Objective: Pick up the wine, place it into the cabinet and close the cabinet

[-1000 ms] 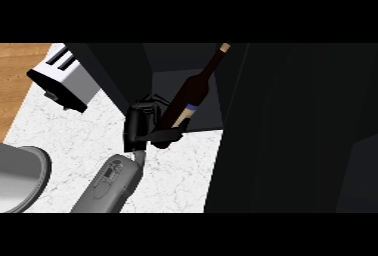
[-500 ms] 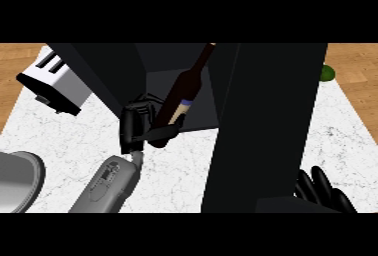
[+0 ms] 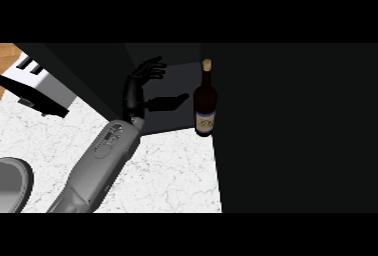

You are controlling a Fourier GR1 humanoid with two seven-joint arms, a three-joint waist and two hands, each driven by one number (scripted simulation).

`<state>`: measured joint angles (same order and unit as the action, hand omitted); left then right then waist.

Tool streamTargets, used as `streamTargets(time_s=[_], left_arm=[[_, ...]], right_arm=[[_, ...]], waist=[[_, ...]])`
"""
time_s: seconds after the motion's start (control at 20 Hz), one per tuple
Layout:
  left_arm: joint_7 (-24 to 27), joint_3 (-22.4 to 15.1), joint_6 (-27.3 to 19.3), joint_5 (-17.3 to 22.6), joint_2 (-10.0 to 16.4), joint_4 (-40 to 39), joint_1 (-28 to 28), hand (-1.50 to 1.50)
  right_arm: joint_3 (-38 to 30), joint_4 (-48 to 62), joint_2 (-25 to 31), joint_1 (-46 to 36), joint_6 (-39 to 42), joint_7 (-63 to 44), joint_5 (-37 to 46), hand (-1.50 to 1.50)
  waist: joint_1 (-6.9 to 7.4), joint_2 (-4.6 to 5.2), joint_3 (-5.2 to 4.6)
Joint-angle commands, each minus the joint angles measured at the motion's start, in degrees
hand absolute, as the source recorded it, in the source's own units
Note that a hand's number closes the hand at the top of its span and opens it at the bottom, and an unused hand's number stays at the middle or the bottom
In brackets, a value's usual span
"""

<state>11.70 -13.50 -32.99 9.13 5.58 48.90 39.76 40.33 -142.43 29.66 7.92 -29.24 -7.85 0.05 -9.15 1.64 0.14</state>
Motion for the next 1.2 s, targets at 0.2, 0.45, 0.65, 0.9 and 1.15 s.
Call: streamTargets(time_s=[0.2,0.45,0.65,0.9,1.15], left_arm=[[3.5,5.0,3.1,-0.2,2.3,-17.4,11.7,-1.5],[9.1,7.7,6.9,1.9,-0.5,-21.5,16.0,-1.5],[12.1,11.4,11.7,5.5,-2.2,-23.7,19.3,-1.5],[16.9,14.4,19.5,8.7,-3.1,-25.0,21.5,1.5],[17.6,16.2,25.6,10.3,-3.4,-27.9,24.4,-1.5]], right_arm=[[0.8,-5.5,1.5,2.6,1.2,-0.1,-1.8,-1.5],[-0.5,-6.4,2.2,3.3,1.3,-0.2,-2.2,-1.5],[-1.1,-5.3,1.7,3.1,1.1,0.0,-2.3,-1.5],[-2.2,-7.6,3.1,5.6,1.8,1.2,-4.0,-1.5],[-2.4,-11.2,5.0,7.0,0.9,-2.7,-2.5,-1.5]], waist=[[0.12,0.81,-0.29],[0.44,0.69,-0.32],[1.67,0.61,-0.35],[2.06,0.19,-0.21],[3.87,-0.59,-0.29]])
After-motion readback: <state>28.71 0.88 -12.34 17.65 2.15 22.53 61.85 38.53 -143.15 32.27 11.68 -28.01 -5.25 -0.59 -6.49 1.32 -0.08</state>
